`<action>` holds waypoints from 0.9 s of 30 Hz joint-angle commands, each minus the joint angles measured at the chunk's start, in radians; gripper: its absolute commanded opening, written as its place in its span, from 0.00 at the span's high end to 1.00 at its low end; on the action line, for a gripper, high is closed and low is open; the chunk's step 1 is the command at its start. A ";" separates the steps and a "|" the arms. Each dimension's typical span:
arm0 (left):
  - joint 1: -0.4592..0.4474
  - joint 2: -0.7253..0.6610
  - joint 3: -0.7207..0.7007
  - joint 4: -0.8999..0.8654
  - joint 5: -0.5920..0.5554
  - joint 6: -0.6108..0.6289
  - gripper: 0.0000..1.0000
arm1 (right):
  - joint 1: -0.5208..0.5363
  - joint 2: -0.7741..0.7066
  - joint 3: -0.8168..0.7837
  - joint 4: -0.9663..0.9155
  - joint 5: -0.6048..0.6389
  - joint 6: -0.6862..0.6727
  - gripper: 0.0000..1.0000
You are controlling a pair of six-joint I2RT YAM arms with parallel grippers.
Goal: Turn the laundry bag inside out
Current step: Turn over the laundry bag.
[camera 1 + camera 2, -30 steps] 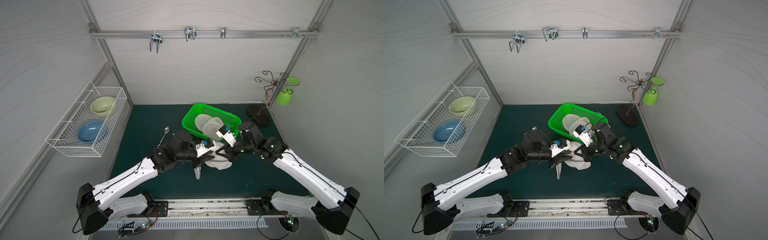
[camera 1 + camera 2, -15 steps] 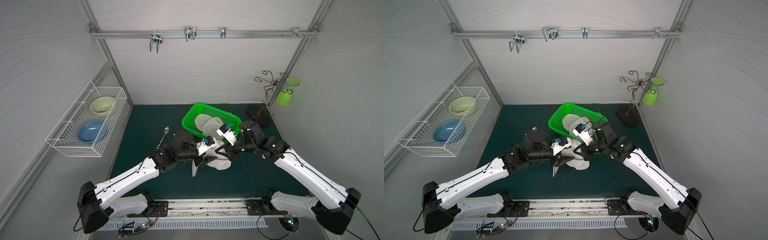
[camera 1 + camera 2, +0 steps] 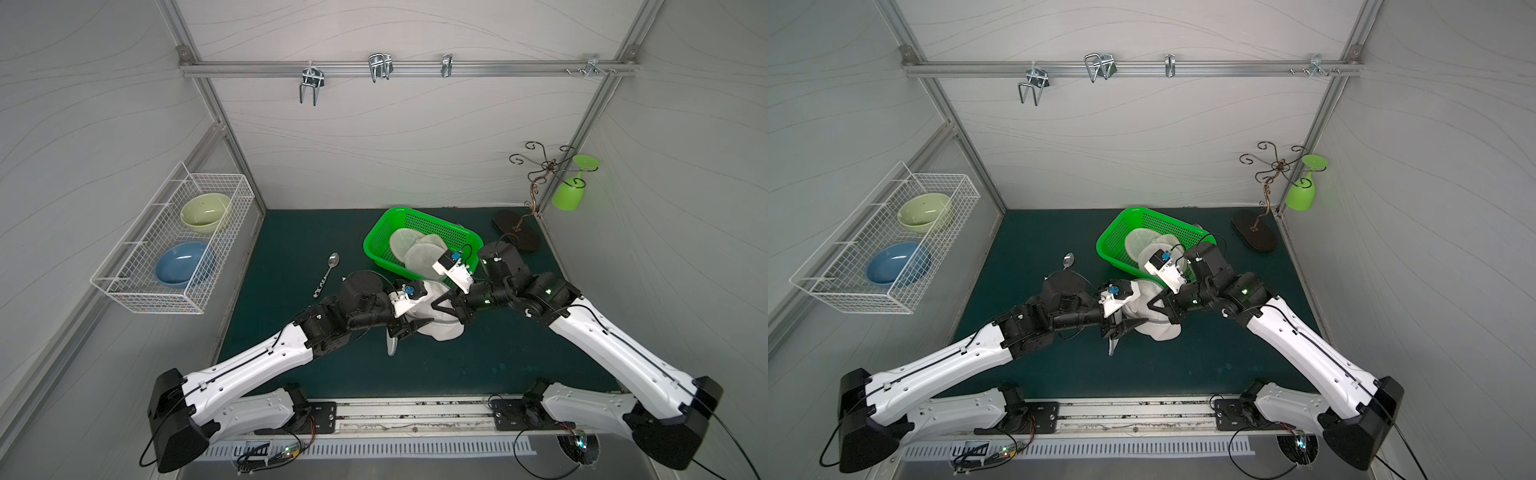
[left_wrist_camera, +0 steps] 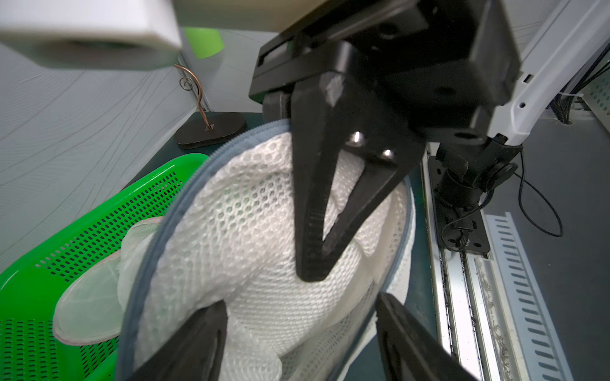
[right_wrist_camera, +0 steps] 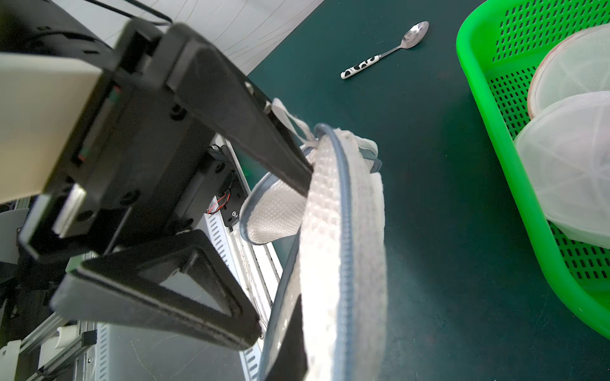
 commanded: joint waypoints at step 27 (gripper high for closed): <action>-0.023 0.013 0.029 -0.040 0.066 0.085 0.34 | 0.026 -0.042 0.031 -0.116 -0.085 -0.241 1.00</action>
